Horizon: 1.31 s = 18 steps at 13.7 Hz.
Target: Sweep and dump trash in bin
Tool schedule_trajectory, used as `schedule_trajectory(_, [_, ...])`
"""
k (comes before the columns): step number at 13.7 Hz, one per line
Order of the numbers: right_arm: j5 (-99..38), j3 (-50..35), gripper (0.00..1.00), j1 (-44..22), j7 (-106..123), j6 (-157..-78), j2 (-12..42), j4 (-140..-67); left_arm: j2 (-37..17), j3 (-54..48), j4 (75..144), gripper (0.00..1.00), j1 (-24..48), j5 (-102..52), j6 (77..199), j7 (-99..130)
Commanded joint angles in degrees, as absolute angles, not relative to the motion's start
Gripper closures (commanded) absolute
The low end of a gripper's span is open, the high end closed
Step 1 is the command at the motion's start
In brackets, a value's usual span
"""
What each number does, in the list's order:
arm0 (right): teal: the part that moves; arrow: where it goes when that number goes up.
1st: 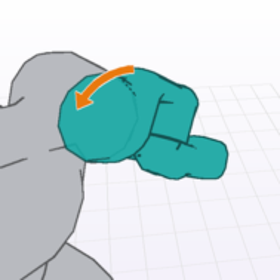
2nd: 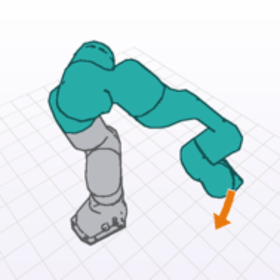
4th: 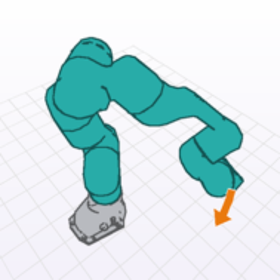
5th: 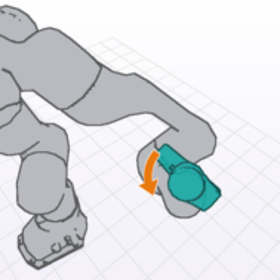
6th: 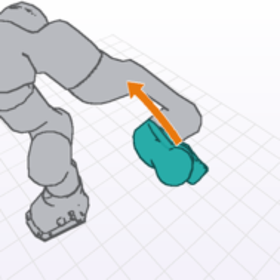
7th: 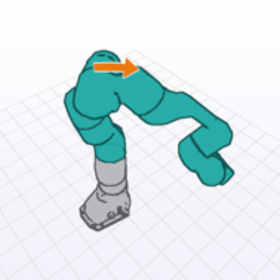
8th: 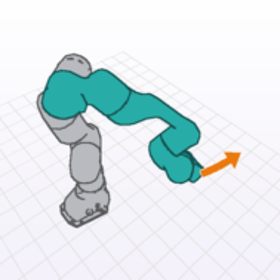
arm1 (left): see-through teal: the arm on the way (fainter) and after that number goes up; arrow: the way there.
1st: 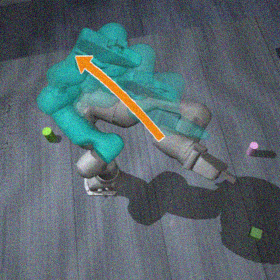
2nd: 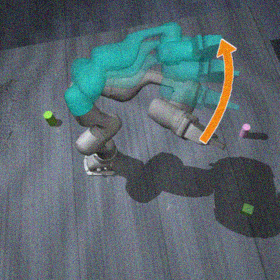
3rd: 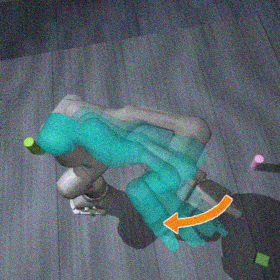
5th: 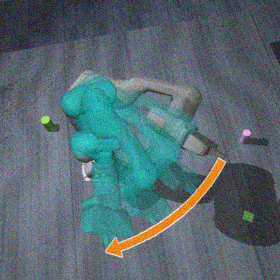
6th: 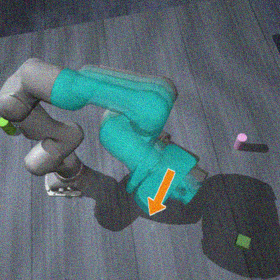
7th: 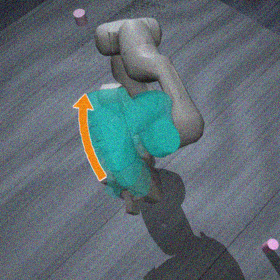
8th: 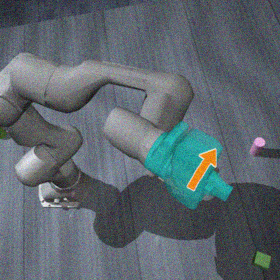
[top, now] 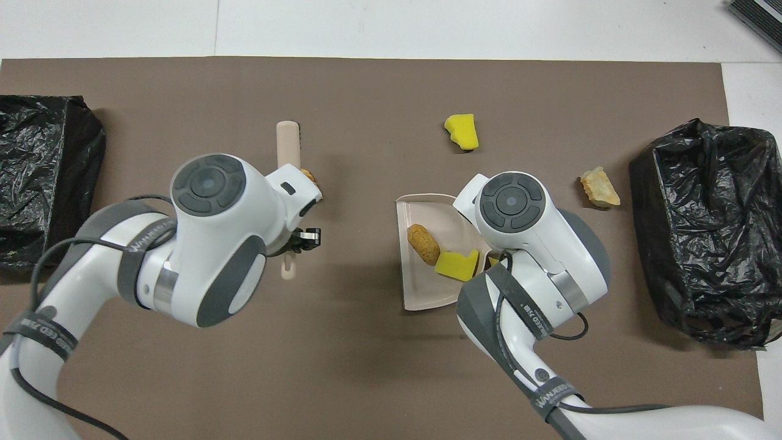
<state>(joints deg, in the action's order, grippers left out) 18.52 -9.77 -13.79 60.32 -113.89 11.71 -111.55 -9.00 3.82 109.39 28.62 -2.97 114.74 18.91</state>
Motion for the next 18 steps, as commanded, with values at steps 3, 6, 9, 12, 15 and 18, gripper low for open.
schedule_trajectory(3, [18.6, -10.3, 1.00, -13.0, 60.1, -115.3, 10.5, -113.5, -18.4, 3.0, 101.0, 1.00, 20.2, 0.8, 114.2, 9.2])
schedule_trajectory(6, [18.6, -10.3, 1.00, -13.0, 60.0, -115.3, 10.4, -113.5, -20.3, 2.9, 101.9, 1.00, 19.5, 0.6, 113.5, 3.3])
schedule_trajectory(9, [18.6, -10.3, 1.00, -13.0, 60.0, -115.3, 10.4, -113.5, -20.0, 2.6, 103.4, 1.00, 22.8, 0.5, 109.8, 3.3])
schedule_trajectory(12, [18.6, -10.3, 1.00, -13.0, 60.0, -115.2, 10.4, -113.6, -19.3, 2.4, 105.4, 1.00, 26.3, -0.8, 107.3, 3.3])
schedule_trajectory(15, [18.6, -10.3, 1.00, -12.7, 60.0, -115.3, 10.3, -113.9, -16.9, 2.4, 108.0, 1.00, 32.6, -7.6, 106.3, 4.7])
schedule_trajectory(18, [18.6, -10.3, 1.00, -12.6, 60.4, -115.4, 10.2, -114.3, -15.1, 2.4, 109.9, 1.00, 38.9, -11.2, 106.9, 11.9])
